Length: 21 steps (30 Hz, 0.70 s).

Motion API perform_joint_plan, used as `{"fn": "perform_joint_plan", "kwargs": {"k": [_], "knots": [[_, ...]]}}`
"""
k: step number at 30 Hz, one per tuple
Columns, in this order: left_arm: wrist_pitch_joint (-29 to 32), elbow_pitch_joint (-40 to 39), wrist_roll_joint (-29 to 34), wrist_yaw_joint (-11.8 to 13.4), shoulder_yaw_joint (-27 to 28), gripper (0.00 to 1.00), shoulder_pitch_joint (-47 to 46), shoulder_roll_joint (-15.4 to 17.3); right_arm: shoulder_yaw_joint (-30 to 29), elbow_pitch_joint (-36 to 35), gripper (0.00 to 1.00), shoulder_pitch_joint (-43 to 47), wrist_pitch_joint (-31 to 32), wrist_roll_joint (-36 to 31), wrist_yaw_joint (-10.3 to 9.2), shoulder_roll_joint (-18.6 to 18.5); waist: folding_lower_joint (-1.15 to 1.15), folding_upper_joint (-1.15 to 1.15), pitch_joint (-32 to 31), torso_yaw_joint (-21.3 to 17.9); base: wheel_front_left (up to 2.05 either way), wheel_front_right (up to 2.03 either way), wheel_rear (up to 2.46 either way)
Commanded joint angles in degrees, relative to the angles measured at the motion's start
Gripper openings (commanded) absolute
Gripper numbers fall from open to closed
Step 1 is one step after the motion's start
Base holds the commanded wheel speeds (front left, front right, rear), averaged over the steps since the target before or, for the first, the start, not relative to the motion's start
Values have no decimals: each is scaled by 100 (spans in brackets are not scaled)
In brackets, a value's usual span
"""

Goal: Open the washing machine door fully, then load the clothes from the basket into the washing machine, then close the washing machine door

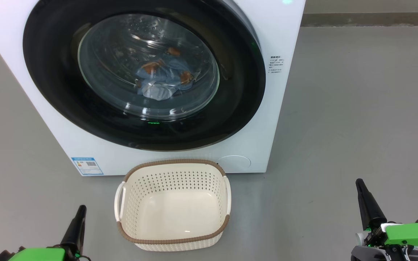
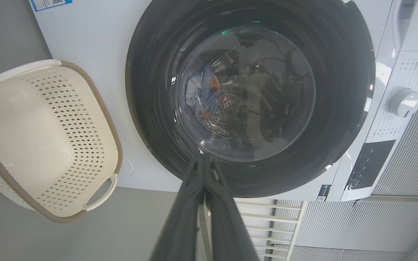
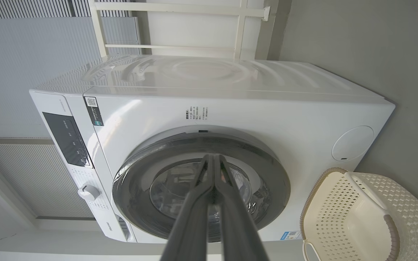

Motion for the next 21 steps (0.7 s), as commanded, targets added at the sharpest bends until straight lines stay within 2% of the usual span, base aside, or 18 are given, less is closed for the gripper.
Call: {"fn": "perform_joint_plan", "kwargs": {"k": [1, 21], "knots": [[25, -167, -51, -18, 206, 0, -247, 74, 122, -187, 0, -62, 47, 75, 9, -8, 0, 0, 1, 0, 0, 0, 0], [30, -167, -47, -18, 211, 0, -247, 70, 123, -187, 0, -62, 46, 76, 9, -8, 0, 0, 1, 0, 0, 0, 0]]}}
